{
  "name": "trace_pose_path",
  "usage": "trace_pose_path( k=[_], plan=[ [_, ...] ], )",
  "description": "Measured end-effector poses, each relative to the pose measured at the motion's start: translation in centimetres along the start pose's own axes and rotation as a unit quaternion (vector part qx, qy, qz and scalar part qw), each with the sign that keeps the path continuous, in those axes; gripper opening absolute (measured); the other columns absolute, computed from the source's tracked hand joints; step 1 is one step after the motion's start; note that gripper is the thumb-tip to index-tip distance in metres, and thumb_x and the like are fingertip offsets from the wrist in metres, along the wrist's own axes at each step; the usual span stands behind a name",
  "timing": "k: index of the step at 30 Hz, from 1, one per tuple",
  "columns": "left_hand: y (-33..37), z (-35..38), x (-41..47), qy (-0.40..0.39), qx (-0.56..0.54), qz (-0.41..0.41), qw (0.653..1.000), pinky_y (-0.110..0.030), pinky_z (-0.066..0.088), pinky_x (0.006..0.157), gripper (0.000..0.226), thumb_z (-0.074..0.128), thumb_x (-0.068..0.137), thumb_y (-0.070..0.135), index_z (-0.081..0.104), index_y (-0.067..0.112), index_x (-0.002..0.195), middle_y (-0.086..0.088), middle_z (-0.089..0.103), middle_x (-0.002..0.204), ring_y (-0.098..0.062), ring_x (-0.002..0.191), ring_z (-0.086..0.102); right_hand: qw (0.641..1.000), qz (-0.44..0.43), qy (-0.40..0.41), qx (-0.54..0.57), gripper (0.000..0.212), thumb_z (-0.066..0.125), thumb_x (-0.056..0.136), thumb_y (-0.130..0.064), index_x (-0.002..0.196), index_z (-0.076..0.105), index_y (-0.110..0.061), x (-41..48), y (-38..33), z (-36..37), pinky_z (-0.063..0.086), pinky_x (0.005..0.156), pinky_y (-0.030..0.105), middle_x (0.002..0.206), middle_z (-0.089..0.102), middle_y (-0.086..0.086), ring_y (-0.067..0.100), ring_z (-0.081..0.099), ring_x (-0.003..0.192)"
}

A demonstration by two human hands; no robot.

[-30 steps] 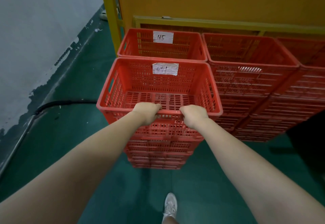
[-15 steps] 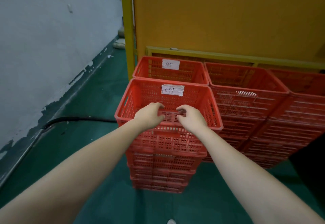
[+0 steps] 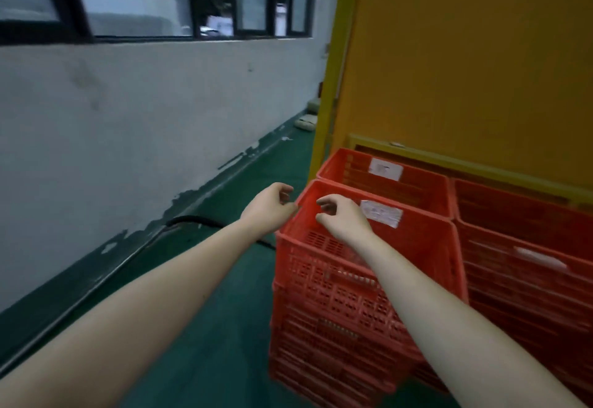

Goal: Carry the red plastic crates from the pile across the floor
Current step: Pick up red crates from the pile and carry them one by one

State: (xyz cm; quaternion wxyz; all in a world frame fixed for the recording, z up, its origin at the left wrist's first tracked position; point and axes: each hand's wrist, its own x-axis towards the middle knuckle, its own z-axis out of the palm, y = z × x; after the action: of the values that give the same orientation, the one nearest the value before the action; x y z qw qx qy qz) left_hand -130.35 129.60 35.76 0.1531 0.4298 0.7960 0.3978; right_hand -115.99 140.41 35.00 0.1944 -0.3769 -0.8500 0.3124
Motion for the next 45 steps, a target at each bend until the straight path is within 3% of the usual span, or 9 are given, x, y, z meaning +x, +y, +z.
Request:
trace_pose_path(
  k=[10, 14, 19, 25, 34, 42, 45],
  plan=[
    [-5.0, -6.5, -7.9, 0.132, -0.008, -0.163, 0.978, -0.029, 0.049, 0.093, 0.047, 0.064, 0.089, 0.026, 0.050, 0.018, 0.133, 0.000, 0.060, 0.122, -0.015, 0.106, 0.060, 0.972, -0.164, -0.166, 0.016, 0.033, 0.069, 0.081, -0.023, 0.113, 0.064, -0.026, 1.5, -7.5, 7.0, 0.051, 0.090, 0.032, 0.105, 0.067, -0.008, 0.012, 0.063, 0.098],
    [-7.7, -9.4, -16.4, 0.228, -0.009, -0.244, 0.942, -0.030, 0.049, 0.094, 0.045, 0.064, 0.089, 0.026, 0.051, 0.018, 0.132, 0.000, 0.060, 0.121, -0.015, 0.106, 0.060, 0.934, -0.242, -0.262, 0.013, 0.037, 0.069, 0.080, -0.022, 0.116, 0.063, -0.025, -2.4, -12.2, 12.1, 0.051, 0.089, 0.032, 0.107, 0.067, -0.008, 0.011, 0.062, 0.100],
    [-10.1, -13.5, -28.0, 0.322, -0.007, -0.334, 0.886, -0.035, 0.050, 0.094, 0.047, 0.063, 0.088, 0.026, 0.050, 0.019, 0.133, 0.000, 0.059, 0.124, -0.016, 0.105, 0.060, 0.868, -0.351, -0.352, 0.004, 0.038, 0.068, 0.084, -0.023, 0.121, 0.060, -0.024, -9.9, -19.3, 18.2, 0.051, 0.092, 0.035, 0.112, 0.064, -0.007, 0.012, 0.061, 0.100],
    [-12.3, -18.0, -42.3, 0.407, 0.002, -0.424, 0.809, -0.031, 0.049, 0.089, 0.046, 0.061, 0.090, 0.030, 0.048, 0.023, 0.134, 0.004, 0.057, 0.124, -0.012, 0.104, 0.058, 0.781, -0.451, -0.432, -0.004, 0.042, 0.065, 0.087, -0.024, 0.128, 0.056, -0.028, -21.7, -28.0, 24.5, 0.051, 0.092, 0.034, 0.122, 0.061, -0.008, 0.011, 0.058, 0.107],
    [-15.6, -24.3, -64.9, 0.505, 0.014, -0.523, 0.687, -0.037, 0.050, 0.094, 0.045, 0.061, 0.089, 0.033, 0.049, 0.025, 0.132, 0.007, 0.058, 0.122, -0.012, 0.106, 0.058, 0.650, -0.574, -0.497, -0.014, 0.047, 0.064, 0.087, -0.025, 0.132, 0.053, -0.030, -43.2, -39.9, 33.1, 0.048, 0.092, 0.031, 0.134, 0.057, -0.009, 0.012, 0.053, 0.121],
    [-16.0, -28.4, -82.8, 0.556, 0.037, -0.582, 0.592, -0.035, 0.050, 0.094, 0.045, 0.060, 0.090, 0.033, 0.048, 0.026, 0.133, 0.009, 0.057, 0.124, -0.010, 0.107, 0.057, 0.554, -0.642, -0.530, -0.004, 0.050, 0.060, 0.086, -0.017, 0.134, 0.050, -0.029, -60.8, -47.8, 38.0, 0.048, 0.081, 0.028, 0.134, 0.055, -0.007, 0.014, 0.055, 0.118],
    [-16.0, -28.7, -88.2, 0.574, 0.029, -0.597, 0.559, -0.034, 0.051, 0.092, 0.045, 0.061, 0.090, 0.033, 0.049, 0.026, 0.133, 0.008, 0.056, 0.126, -0.010, 0.106, 0.058, 0.515, -0.664, -0.543, -0.007, 0.051, 0.060, 0.086, -0.017, 0.135, 0.050, -0.028, -66.7, -49.9, 39.5, 0.050, 0.083, 0.030, 0.133, 0.056, -0.005, 0.016, 0.056, 0.116]
  ],
)
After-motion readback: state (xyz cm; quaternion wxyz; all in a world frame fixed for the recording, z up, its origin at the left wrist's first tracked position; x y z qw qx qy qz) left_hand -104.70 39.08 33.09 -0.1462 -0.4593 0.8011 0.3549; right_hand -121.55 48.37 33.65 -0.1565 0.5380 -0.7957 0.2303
